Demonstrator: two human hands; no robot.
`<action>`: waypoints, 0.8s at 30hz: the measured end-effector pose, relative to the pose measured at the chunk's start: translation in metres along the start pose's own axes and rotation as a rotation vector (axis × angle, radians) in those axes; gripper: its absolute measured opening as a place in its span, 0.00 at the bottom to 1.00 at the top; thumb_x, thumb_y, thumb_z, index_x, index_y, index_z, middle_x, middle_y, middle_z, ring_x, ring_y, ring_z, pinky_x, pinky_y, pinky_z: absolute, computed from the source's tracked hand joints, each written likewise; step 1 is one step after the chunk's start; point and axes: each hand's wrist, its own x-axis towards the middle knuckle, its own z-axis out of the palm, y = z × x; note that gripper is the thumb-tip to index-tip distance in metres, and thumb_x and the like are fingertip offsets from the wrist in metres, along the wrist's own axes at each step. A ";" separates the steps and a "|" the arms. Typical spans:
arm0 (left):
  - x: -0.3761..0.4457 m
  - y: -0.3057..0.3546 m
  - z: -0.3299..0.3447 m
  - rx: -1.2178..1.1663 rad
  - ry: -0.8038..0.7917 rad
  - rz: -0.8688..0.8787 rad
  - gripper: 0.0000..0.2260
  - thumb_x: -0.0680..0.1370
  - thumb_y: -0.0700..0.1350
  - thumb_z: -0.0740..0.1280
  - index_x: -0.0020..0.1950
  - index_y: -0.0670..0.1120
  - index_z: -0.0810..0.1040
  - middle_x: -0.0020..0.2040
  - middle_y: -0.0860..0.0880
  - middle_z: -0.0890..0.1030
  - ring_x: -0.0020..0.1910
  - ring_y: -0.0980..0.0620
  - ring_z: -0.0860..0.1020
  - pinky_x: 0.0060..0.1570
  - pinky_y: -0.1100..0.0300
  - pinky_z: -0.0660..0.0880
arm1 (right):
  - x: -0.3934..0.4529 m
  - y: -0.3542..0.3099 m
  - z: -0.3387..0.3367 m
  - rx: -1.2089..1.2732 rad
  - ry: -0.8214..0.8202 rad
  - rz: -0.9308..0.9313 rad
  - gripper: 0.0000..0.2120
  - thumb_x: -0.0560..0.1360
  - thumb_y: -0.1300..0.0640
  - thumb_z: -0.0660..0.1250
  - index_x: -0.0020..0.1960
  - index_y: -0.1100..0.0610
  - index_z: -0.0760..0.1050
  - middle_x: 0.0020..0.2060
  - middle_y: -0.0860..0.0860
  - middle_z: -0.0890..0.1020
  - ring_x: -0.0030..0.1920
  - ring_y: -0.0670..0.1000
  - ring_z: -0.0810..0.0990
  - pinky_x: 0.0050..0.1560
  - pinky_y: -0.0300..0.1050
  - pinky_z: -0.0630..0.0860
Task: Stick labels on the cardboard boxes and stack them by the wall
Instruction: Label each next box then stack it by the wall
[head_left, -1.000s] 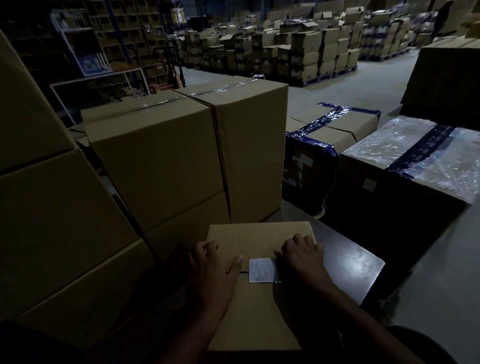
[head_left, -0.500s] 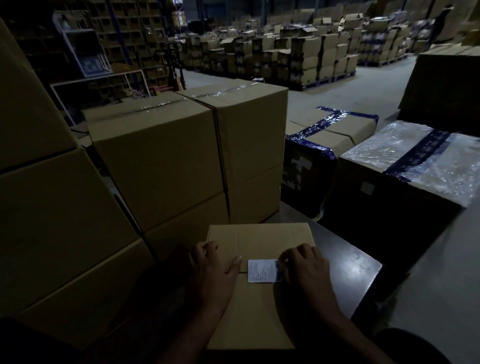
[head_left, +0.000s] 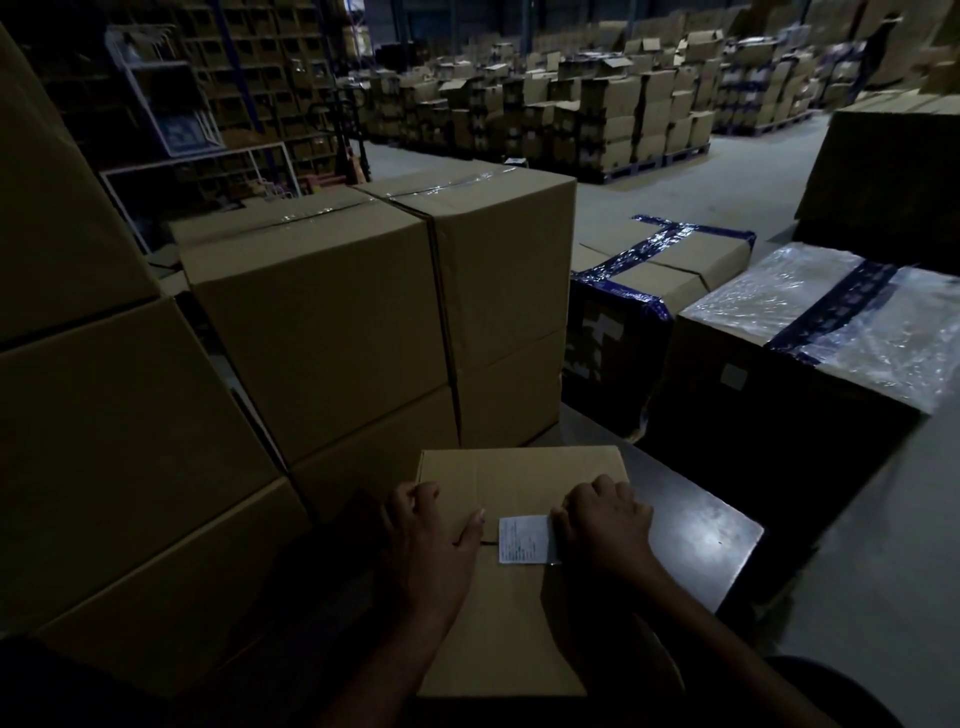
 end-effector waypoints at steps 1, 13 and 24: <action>0.000 0.000 0.000 -0.004 0.000 0.002 0.25 0.73 0.62 0.70 0.64 0.48 0.73 0.66 0.47 0.68 0.62 0.48 0.65 0.49 0.58 0.62 | 0.000 -0.001 -0.002 0.011 -0.015 0.003 0.13 0.79 0.43 0.54 0.55 0.50 0.68 0.56 0.51 0.69 0.59 0.53 0.65 0.59 0.51 0.61; 0.004 -0.003 0.001 -0.002 -0.039 -0.006 0.26 0.74 0.65 0.67 0.65 0.51 0.70 0.67 0.48 0.65 0.63 0.48 0.65 0.53 0.55 0.70 | 0.003 -0.008 -0.011 0.134 -0.137 0.028 0.07 0.81 0.46 0.54 0.50 0.49 0.66 0.49 0.48 0.64 0.59 0.53 0.67 0.58 0.49 0.60; 0.004 -0.006 0.002 -0.019 0.004 0.017 0.21 0.76 0.60 0.68 0.62 0.48 0.74 0.65 0.46 0.69 0.62 0.46 0.67 0.54 0.52 0.69 | -0.003 -0.002 -0.013 0.546 -0.068 -0.013 0.11 0.74 0.47 0.69 0.42 0.45 0.67 0.37 0.44 0.78 0.38 0.42 0.77 0.39 0.39 0.69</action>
